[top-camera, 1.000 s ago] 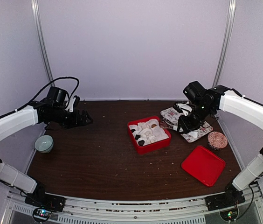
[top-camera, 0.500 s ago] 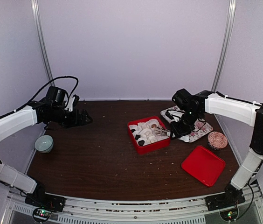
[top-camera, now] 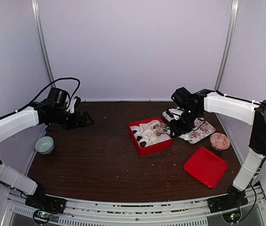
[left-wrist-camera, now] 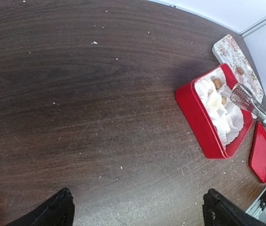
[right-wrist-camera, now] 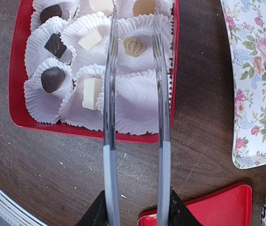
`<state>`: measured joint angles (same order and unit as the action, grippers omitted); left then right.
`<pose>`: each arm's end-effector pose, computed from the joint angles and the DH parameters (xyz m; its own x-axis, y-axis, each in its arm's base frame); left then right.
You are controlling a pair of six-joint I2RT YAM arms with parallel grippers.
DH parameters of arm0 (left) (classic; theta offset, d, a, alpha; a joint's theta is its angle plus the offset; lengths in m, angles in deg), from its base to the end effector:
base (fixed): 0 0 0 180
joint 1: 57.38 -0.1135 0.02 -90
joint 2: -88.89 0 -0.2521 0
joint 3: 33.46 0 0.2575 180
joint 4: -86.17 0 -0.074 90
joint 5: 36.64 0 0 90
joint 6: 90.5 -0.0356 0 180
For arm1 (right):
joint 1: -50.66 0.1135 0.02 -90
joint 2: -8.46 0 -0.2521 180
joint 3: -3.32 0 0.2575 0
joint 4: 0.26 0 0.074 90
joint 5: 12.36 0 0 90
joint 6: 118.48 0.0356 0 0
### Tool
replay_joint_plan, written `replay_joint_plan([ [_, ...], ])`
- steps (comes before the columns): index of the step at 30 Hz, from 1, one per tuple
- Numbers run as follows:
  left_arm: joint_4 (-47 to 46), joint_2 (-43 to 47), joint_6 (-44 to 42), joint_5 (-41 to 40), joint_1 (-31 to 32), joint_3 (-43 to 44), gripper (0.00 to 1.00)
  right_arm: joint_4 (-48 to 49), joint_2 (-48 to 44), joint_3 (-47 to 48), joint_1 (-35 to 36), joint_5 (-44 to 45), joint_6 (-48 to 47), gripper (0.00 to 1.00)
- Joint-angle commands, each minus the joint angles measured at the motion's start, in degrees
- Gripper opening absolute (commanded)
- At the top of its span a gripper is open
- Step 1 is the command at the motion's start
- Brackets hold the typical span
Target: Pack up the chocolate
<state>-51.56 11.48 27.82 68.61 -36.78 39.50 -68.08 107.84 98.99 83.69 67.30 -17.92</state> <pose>0.2738 -0.1129 0.2607 -0.8410 -0.1728 -0.5127 0.1241 0.8607 -0.4938 0.2921 0.1975 0.2422 -0.8887 -0.3628 -0.2802 -0.4283 0.8751 0.2254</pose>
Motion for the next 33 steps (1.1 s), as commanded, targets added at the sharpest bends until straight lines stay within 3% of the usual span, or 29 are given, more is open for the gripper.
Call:
replay_joint_plan([
  [1, -1.6, -0.5, -1.1, -0.2, -0.5, 1.5, 0.98, -0.4, 0.0, 3.8, 0.3, 1.7, 0.2, 0.37],
  [9, -1.6, -0.4, -1.0, -0.1, -0.5, 1.5, 0.98, -2.9, -2.9, 7.9, -2.0, 1.5, 0.4, 0.4],
  [25, -1.1, -1.4, -0.9, -0.3, -0.5, 2.5, 0.98, -4.6, -4.4, 2.7, -22.5, 1.2, -7.8, 0.41],
  [33, -0.9, -2.6, -0.7, -0.1, -0.5, 3.8, 0.98, -3.0, 0.2, 2.7, -23.5, 4.6, -8.5, 0.42],
])
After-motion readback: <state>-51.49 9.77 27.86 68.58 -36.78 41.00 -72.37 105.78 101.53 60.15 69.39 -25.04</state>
